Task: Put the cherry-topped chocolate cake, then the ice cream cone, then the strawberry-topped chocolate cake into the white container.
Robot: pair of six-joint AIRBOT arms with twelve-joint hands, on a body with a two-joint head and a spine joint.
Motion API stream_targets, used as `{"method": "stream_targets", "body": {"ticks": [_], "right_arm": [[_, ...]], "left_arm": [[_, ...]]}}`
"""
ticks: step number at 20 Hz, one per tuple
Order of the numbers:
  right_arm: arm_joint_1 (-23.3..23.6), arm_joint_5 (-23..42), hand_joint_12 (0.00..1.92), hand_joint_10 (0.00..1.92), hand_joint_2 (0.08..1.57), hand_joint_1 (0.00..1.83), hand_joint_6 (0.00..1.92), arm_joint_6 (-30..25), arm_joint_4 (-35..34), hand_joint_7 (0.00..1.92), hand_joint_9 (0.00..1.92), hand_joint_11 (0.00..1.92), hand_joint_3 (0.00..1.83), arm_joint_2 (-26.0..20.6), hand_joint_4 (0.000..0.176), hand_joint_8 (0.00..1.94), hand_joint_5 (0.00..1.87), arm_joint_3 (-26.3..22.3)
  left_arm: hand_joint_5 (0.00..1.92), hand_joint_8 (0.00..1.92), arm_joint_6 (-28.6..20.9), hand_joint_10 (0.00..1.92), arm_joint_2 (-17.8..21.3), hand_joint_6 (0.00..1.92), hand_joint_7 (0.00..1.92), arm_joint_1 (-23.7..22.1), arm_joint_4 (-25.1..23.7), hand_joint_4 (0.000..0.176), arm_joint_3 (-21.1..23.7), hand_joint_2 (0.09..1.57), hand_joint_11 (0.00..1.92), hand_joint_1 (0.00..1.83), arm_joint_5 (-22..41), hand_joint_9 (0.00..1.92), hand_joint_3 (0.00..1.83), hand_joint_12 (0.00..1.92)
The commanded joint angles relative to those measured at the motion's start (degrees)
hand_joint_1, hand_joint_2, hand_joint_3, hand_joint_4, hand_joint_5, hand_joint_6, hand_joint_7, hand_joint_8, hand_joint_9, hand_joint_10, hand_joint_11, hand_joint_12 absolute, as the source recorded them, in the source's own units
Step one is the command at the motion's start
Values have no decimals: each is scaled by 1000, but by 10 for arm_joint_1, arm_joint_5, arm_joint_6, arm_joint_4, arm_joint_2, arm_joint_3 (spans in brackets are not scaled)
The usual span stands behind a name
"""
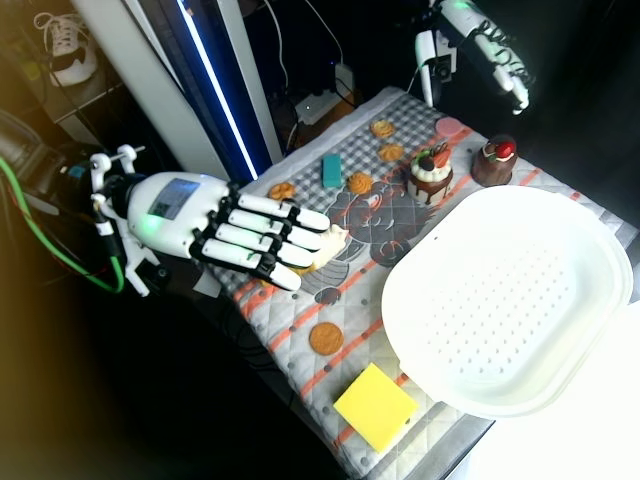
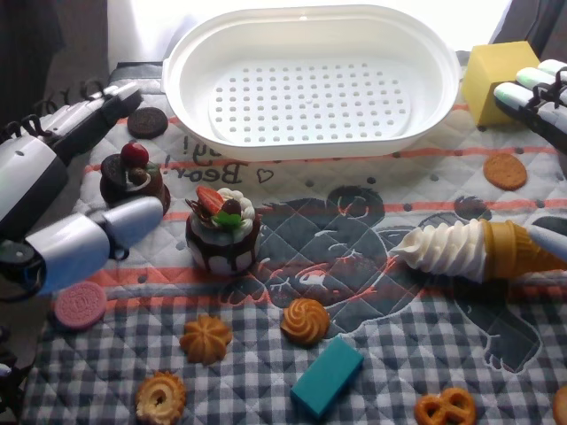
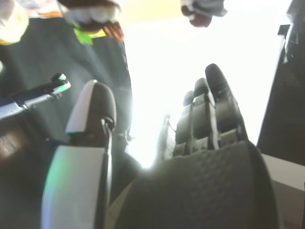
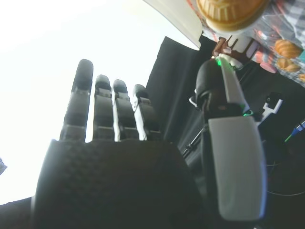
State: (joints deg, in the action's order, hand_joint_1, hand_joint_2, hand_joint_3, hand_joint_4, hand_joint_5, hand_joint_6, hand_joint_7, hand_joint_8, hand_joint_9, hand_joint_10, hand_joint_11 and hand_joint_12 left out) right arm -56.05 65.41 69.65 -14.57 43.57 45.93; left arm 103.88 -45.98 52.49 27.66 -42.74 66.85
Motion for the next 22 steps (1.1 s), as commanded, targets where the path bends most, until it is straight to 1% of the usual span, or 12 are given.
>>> {"method": "stream_targets", "body": {"ticks": [1, 4, 7, 9, 12, 14, 15, 16, 18, 19, 20, 22], "right_arm": [[0, 74, 726, 5, 1276, 553, 0, -4, 2, 0, 13, 0, 3, -1, 0, 0, 0, 2], [-1, 74, 597, 5, 1286, 514, 0, -4, 2, 14, 9, 0, 0, 1, 0, 1, 0, 2], [-3, 78, 1067, 17, 1286, 567, 0, -5, 2, 0, 38, 0, 0, 2, 0, 0, 0, 1], [-3, 78, 1163, 22, 1287, 573, 0, -5, 2, 0, 56, 0, 0, 2, 0, 0, 0, 1], [-4, 78, 787, 0, 1288, 529, 0, -5, 2, 0, 0, 0, 0, 2, 17, 0, 0, 1], [-6, 79, 400, 0, 1286, 518, 0, -6, -2, 0, 0, 0, 1, 3, 24, 0, 0, 1], [-8, 79, 509, 0, 1292, 528, 0, -7, -5, 0, 0, 0, 0, 4, 0, 0, 0, 1], [-10, 80, 829, 9, 1292, 520, 0, -10, -7, 0, 21, 0, 0, 4, 0, 0, 0, 1], [-15, 84, 1117, 18, 1279, 556, 0, -18, -8, 0, 38, 0, 0, 4, 0, 0, 0, 1], [-16, 85, 1071, 14, 1275, 560, 0, -18, -9, 0, 27, 0, 0, 4, 0, 0, 0, 1], [-17, 86, 1035, 16, 1267, 564, 0, -19, -9, 0, 27, 0, 0, 4, 0, 0, 0, 1], [-19, 88, 1096, 30, 1259, 540, 0, -21, -11, 0, 47, 0, 0, 4, 4, 0, 0, 1]], "left_arm": [[139, 3, -2, 12, -2, 5, 92, -6, -14, 0, -3, 1325, 0, 548, 69, 55, 2, 548], [114, 0, -1, 1, -2, 0, 78, -6, -10, 0, -5, 1333, 0, 532, 69, 37, 3, 531], [116, 1, -1, 5, -2, 1, 81, -6, -3, 0, -8, 1328, 0, 543, 70, 58, 0, 618], [112, 0, -1, 1, -3, 0, 66, -10, 7, 0, -14, 1297, 0, 570, 69, 54, 0, 674], [24, 0, -1, 0, -10, 4, 1, -22, 27, 23, -29, 1205, 0, 661, 52, 0, 0, 454], [0, 0, -1, 0, -24, 0, 0, -35, 45, 44, -51, 1157, 0, 727, 23, 0, 0, 561], [0, 0, -1, 0, -33, 0, 0, -42, 58, 53, -64, 1130, 0, 768, 3, 0, 0, 580], [0, 0, -1, 0, -39, 0, 0, -46, 66, 58, -73, 1112, 0, 820, -9, 0, 0, 543], [0, 0, -1, 0, -56, 0, 0, -56, 87, 42, -98, 1090, 0, 963, -45, 0, 0, 488], [0, 0, -1, 0, -61, 0, 0, -59, 91, 33, -105, 1088, 0, 964, -56, 0, 0, 604], [4, 0, -1, 0, -66, 0, 0, -62, 96, 39, -113, 1080, 0, 1016, -68, 0, 0, 503], [80, 0, 4, 0, -77, 3, 0, -69, 108, 43, -127, 1078, 0, 1056, -88, 0, 0, 629]]}}
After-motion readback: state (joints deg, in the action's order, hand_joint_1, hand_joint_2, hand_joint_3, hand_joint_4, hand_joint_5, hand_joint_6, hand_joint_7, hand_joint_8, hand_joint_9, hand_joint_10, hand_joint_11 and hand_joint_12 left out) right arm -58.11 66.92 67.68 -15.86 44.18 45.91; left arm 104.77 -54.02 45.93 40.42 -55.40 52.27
